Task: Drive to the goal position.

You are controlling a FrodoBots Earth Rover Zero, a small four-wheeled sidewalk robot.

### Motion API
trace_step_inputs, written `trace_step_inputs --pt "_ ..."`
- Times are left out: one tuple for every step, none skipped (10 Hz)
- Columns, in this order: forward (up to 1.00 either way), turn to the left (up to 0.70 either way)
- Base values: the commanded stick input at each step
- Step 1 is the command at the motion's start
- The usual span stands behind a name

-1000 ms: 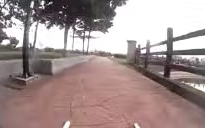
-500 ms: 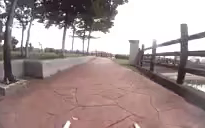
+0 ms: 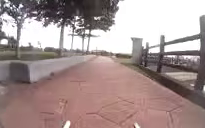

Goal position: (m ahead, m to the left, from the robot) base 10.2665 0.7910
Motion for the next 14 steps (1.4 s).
trace_step_inputs --pt "1.00 0.00" --pt "1.00 0.00" --pt "1.00 0.00" --pt "1.00 0.00" --pt "1.00 0.00" --pt "1.00 0.00" --pt "1.00 0.00" --pt "1.00 0.00" --pt "1.00 0.00" --pt "1.00 0.00" --pt "1.00 0.00" --pt "1.00 0.00" --pt "1.00 0.00" --pt "1.00 0.00"
